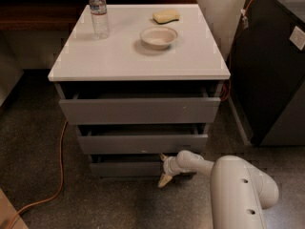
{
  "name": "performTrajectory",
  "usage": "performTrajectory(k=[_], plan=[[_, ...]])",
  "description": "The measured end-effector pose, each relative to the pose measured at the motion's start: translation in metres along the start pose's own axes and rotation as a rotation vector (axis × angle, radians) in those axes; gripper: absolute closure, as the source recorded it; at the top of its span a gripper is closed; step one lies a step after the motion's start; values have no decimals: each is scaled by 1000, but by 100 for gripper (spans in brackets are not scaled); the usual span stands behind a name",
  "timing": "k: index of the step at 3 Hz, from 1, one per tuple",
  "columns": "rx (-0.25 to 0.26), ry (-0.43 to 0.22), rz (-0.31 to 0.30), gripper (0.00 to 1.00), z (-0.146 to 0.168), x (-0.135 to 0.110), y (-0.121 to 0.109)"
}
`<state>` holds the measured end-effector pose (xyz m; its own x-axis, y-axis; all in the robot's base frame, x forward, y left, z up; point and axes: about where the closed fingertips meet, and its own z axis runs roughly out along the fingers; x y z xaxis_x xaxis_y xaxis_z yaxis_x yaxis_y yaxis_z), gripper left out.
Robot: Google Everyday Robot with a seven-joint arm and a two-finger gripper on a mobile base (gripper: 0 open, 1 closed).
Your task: Open bottom drawer
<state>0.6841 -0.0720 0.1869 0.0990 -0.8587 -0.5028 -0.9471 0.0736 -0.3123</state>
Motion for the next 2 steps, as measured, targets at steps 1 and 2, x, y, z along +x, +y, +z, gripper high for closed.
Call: performTrajectory(k=[1, 2], plan=[[-19, 6, 29, 13, 11, 5, -3], [-27, 5, 54, 44, 11, 5, -4]])
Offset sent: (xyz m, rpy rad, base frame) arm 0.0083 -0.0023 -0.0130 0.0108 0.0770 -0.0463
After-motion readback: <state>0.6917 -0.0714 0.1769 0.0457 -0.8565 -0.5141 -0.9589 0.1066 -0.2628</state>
